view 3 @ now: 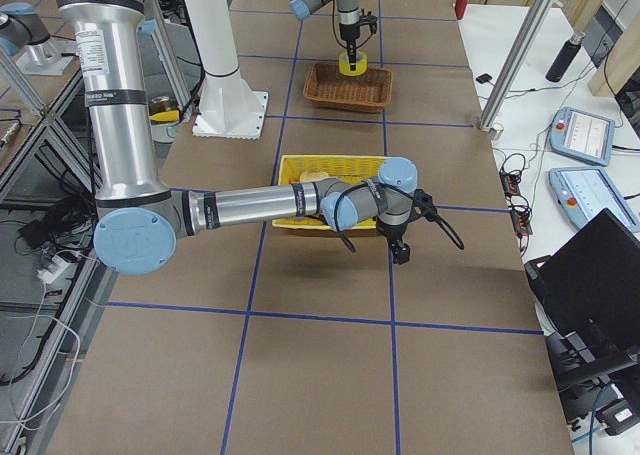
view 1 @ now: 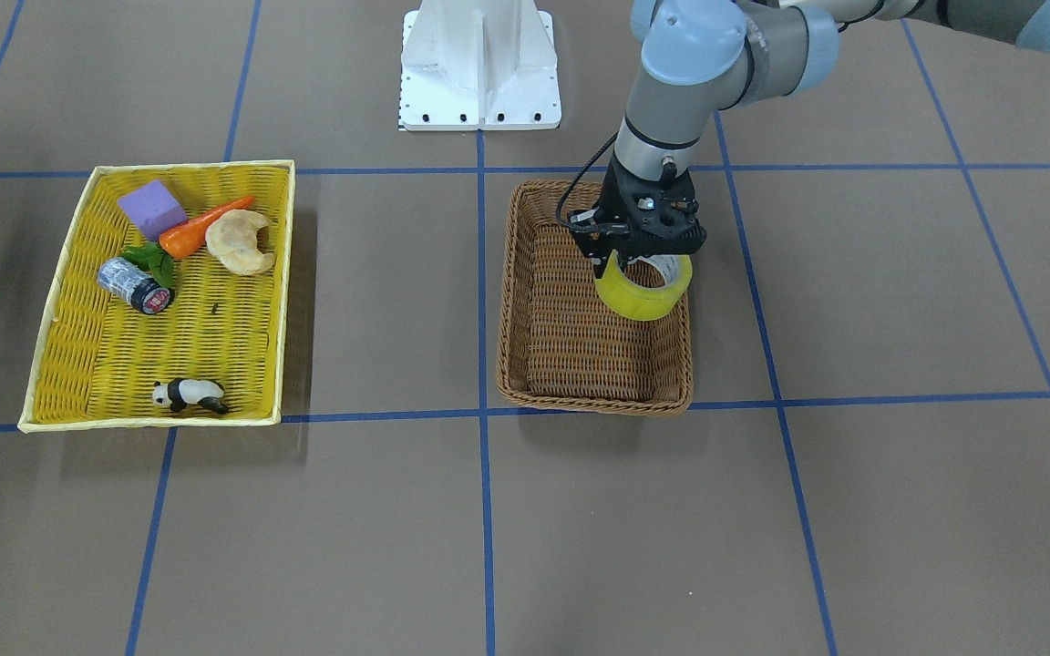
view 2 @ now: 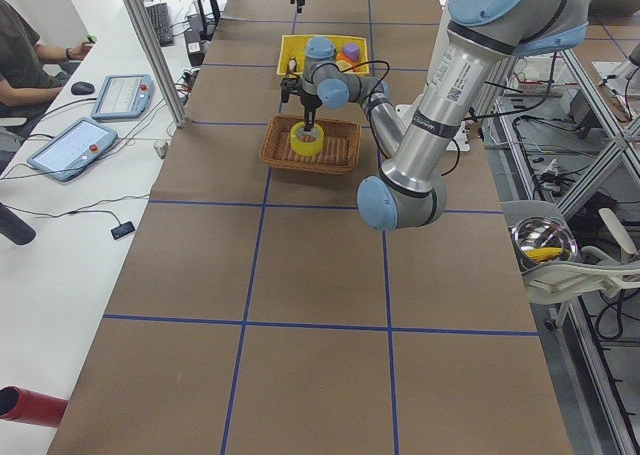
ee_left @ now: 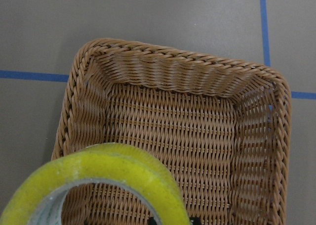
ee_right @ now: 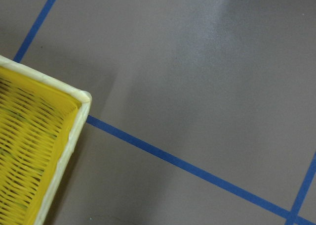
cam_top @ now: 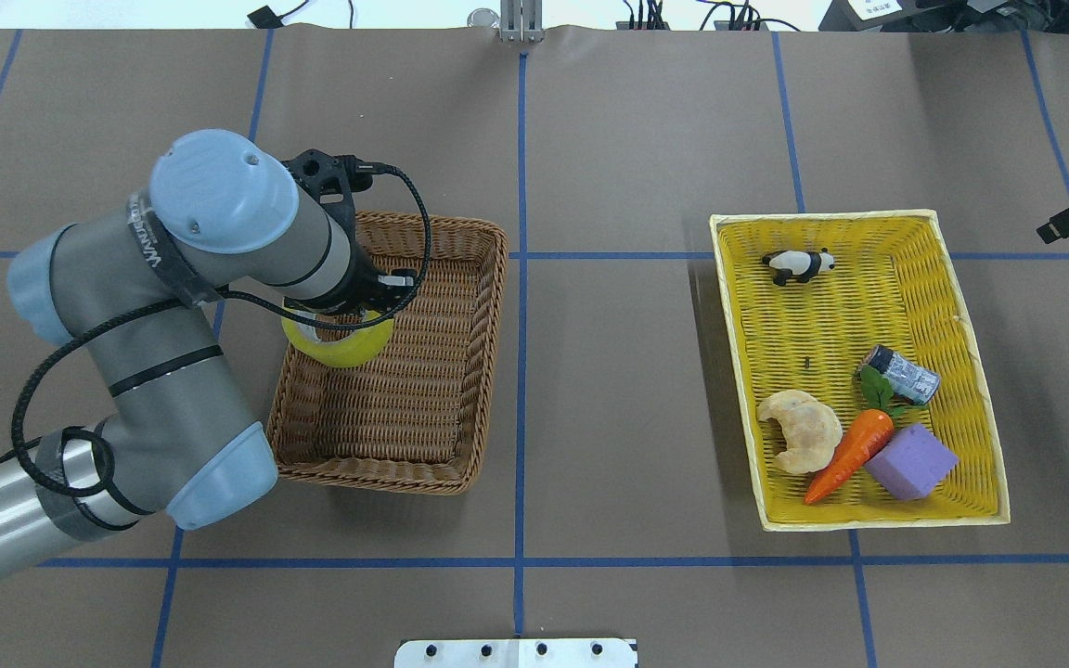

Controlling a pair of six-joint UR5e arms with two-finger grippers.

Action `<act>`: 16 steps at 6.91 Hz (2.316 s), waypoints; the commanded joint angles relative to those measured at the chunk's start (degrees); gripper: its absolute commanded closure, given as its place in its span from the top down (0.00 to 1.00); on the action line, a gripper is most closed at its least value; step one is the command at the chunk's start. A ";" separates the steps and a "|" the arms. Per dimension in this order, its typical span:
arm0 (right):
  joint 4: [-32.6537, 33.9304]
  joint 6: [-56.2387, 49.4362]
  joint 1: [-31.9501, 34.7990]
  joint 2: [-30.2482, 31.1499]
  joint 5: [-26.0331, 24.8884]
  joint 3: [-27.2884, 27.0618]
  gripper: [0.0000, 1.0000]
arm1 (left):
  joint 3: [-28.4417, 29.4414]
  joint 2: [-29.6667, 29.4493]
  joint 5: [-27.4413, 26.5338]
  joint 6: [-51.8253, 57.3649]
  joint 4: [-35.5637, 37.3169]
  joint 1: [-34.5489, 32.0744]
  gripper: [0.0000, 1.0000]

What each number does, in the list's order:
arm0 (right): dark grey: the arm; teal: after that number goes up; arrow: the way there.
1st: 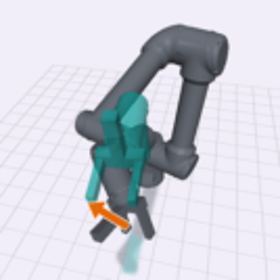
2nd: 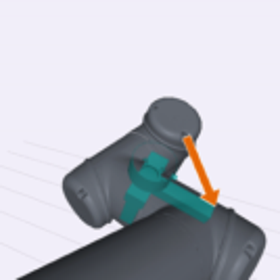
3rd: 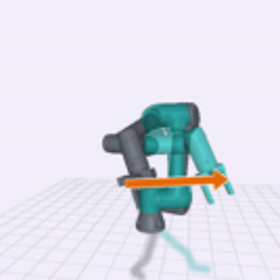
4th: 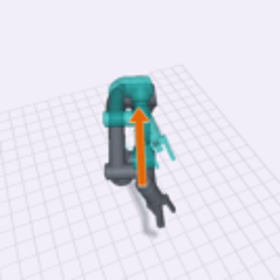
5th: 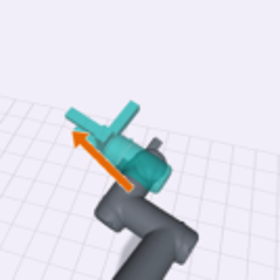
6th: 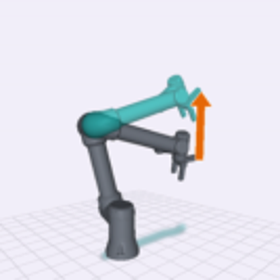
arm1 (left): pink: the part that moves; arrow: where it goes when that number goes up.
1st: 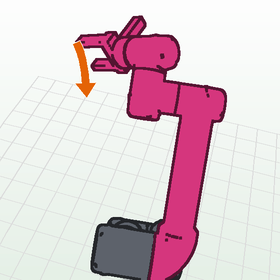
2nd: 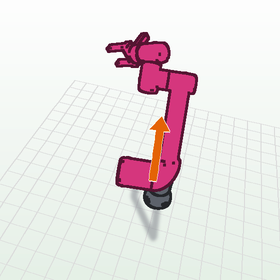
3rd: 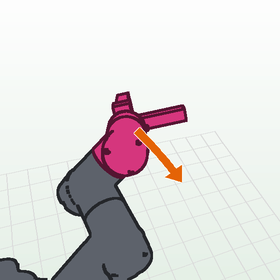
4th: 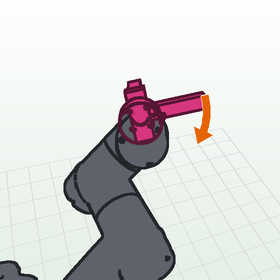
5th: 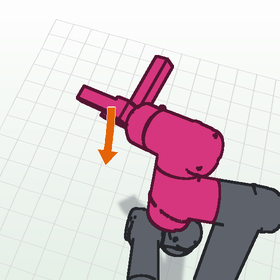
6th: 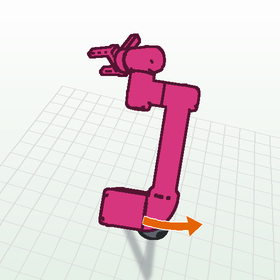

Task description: Move tape to another basket

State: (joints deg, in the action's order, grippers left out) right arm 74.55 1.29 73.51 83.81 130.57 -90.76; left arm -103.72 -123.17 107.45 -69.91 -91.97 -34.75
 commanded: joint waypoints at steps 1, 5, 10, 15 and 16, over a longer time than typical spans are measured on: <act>0.60 -0.58 0.05 0.13 -0.05 0.14 1.00 | 2.46 -1.46 -2.41 -0.05 1.87 2.57 0.00; 0.77 -0.58 -0.04 0.13 0.39 0.23 1.00 | 6.95 -4.28 -2.51 -0.49 1.88 4.07 0.00; 2.36 -0.58 0.05 0.13 0.83 -0.30 1.00 | 7.74 -4.10 -4.09 -0.32 1.88 5.48 0.08; 2.27 -0.58 0.05 0.22 0.83 -0.74 1.00 | 3.82 -3.93 -3.83 0.29 2.23 3.91 0.98; 2.62 -0.50 0.14 0.30 0.83 -1.43 1.00 | 1.26 -3.32 -3.48 4.82 4.06 1.11 0.98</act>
State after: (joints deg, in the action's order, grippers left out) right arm 76.89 0.72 73.59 84.06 131.40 -91.58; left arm -99.32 -127.01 103.61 -68.72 -89.46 -31.02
